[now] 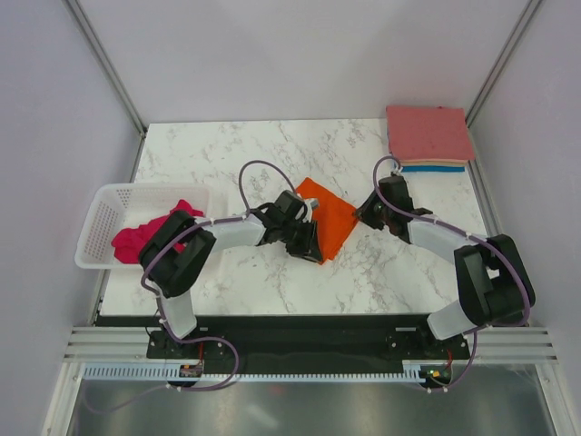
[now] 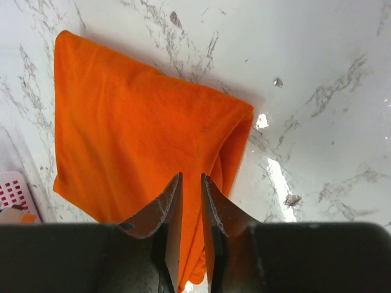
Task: Fold and stack the t-shirts
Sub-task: Fold the tshirt
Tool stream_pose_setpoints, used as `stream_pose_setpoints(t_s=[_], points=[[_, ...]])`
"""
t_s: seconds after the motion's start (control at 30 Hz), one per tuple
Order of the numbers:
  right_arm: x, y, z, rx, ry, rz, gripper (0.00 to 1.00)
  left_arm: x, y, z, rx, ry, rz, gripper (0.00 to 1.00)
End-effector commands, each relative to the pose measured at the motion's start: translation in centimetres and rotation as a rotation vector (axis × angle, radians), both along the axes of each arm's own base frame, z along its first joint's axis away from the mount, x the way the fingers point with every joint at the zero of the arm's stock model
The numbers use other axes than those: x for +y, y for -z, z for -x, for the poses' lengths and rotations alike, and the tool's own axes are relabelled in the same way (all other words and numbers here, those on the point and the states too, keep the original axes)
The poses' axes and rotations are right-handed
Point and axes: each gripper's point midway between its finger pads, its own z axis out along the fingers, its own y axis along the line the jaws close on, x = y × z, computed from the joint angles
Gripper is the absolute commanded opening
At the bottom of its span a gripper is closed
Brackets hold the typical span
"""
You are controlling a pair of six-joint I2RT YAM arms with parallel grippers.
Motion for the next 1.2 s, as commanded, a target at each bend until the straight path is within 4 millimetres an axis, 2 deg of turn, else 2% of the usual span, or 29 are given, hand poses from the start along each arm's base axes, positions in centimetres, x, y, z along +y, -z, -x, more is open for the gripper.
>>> stream_pose_setpoints(t_s=[0.0, 0.1, 0.17, 0.23, 0.3, 0.37, 0.47, 0.57, 0.63, 0.67, 0.73, 0.77, 0.83, 0.87, 0.9, 1.0, 1.17], points=[[1.4, -1.9, -0.7, -0.032, -0.055, -0.042, 0.24, -2.1, -0.5, -0.2, -0.004, 0.02, 0.052, 0.33], [3.1, -1.9, -1.4, -0.071, -0.108, -0.111, 0.22, -2.2, 0.4, 0.3, 0.003, 0.027, 0.038, 0.33], [3.2, -0.2, -1.5, -0.044, -0.112, -0.1, 0.2, -2.0, 0.9, 0.6, 0.009, 0.024, 0.025, 0.33], [2.7, 2.4, -0.8, 0.011, -0.103, -0.074, 0.19, -1.7, 1.5, 1.2, 0.017, 0.019, 0.008, 0.32], [1.9, 3.9, -0.3, 0.039, -0.084, -0.036, 0.18, -1.5, 1.7, 1.8, 0.031, 0.022, 0.007, 0.32], [1.2, 5.0, 0.2, 0.056, -0.075, -0.005, 0.17, -1.5, 0.8, 1.9, 0.03, 0.017, 0.021, 0.32], [0.6, 3.6, -0.3, 0.012, -0.084, 0.026, 0.17, -1.7, -2.8, 1.2, -0.015, 0.018, 0.035, 0.33], [0.7, 0.3, -1.1, -0.052, -0.115, 0.043, 0.18, -0.2, -5.8, -1.7, -0.109, -0.024, -0.034, 0.34], [1.1, -2.2, -1.4, -0.104, -0.142, 0.027, 0.19, 1.2, -6.5, -3.6, -0.149, -0.06, -0.056, 0.34], [1.3, -2.7, -1.3, -0.108, -0.153, 0.02, 0.19, 2.7, -7.1, -5.3, -0.159, -0.111, -0.051, 0.34], [1.9, -3.8, -1.3, -0.126, -0.171, -0.004, 0.19, 4.3, -7.3, -6.8, -0.158, -0.156, -0.048, 0.33], [2.4, -4.2, -1.0, -0.131, -0.192, -0.031, 0.19, 5.7, -7.1, -8.2, -0.153, -0.199, -0.053, 0.33], [3.3, -4.5, -0.9, -0.149, -0.214, -0.08, 0.2, 7.1, -6.3, -9.3, -0.145, -0.217, -0.079, 0.33], [3.9, -4.6, -0.6, -0.142, -0.232, -0.116, 0.2, 8.1, -5.3, -10.2, -0.127, -0.241, -0.103, 0.33], [4.3, -3.9, -0.5, -0.128, -0.24, -0.13, 0.2, 9.2, -4.7, -10.9, -0.125, -0.263, -0.127, 0.32], [4.5, -1.8, 0.1, -0.087, -0.245, -0.122, 0.2, 10.3, -2.2, -11.5, -0.093, -0.281, -0.18, 0.32], [4.0, 2.4, 1.3, -0.017, -0.237, -0.098, 0.2, 11.8, 1.7, -11.1, -0.03, -0.318, -0.276, 0.31]])
